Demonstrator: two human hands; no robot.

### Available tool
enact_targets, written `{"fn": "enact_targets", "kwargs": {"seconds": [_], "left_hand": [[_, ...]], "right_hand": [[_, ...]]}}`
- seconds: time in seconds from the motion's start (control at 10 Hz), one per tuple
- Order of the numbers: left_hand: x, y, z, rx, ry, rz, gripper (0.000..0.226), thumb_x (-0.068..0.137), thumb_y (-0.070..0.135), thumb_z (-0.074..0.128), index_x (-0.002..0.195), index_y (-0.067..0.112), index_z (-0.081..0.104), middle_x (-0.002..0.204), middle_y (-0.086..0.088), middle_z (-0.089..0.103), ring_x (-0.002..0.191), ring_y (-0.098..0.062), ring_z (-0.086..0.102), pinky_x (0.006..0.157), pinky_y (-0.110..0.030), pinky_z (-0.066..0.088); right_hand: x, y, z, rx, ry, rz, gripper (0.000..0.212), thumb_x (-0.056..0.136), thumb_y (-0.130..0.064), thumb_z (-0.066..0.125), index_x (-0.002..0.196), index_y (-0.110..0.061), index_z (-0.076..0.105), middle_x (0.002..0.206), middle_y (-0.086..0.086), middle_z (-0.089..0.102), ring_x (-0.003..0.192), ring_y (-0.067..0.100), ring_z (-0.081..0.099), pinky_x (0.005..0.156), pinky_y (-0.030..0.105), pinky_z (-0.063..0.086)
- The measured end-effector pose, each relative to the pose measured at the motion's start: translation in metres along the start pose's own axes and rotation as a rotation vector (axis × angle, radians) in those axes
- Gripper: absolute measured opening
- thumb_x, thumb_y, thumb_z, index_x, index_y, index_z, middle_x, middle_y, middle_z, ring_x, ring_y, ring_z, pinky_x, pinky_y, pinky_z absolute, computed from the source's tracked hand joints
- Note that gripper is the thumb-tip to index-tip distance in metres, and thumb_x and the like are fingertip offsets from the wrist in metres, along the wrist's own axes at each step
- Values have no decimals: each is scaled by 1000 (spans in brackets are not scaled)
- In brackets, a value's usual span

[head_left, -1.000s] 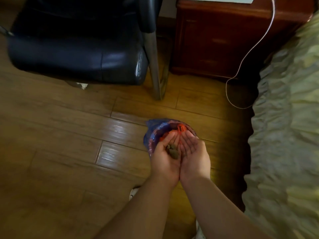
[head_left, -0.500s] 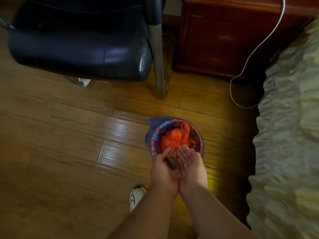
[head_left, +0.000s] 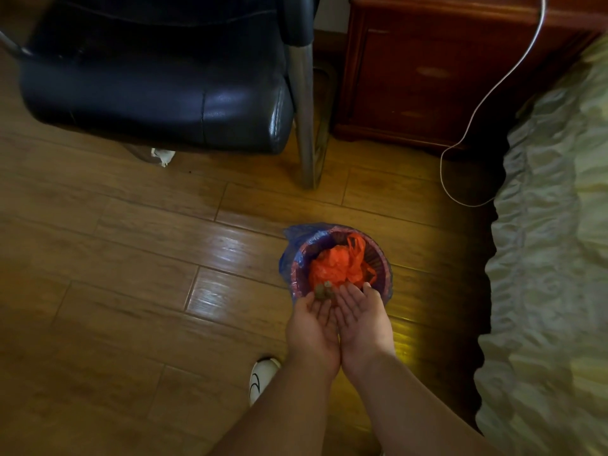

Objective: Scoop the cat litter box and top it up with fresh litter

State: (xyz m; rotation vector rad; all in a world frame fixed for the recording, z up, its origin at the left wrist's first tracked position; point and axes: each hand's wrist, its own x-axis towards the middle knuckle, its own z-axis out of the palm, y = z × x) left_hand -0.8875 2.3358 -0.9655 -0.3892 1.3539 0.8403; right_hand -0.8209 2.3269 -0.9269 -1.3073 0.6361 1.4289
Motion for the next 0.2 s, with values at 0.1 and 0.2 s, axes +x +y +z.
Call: {"fn": "enact_targets", "kwargs": {"seconds": [0.1, 0.2], "left_hand": [[-7, 2, 1, 3, 21, 12, 36, 103, 22, 49, 131, 1, 58, 127, -15, 64, 122, -25, 59, 99, -36, 47], [-9, 2, 0, -2, 36, 13, 37, 103, 22, 49, 133, 2, 57, 131, -15, 61, 125, -26, 57, 105, -37, 44]], "right_hand": [[-3, -1, 1, 1, -1, 15, 55, 104, -40, 46, 148, -7, 48, 148, 9, 55, 139, 20, 48, 120, 34, 31], [-4, -1, 0, 31, 9, 27, 56, 105, -41, 44, 148, -7, 47, 149, 7, 53, 141, 20, 46, 121, 34, 30]]}}
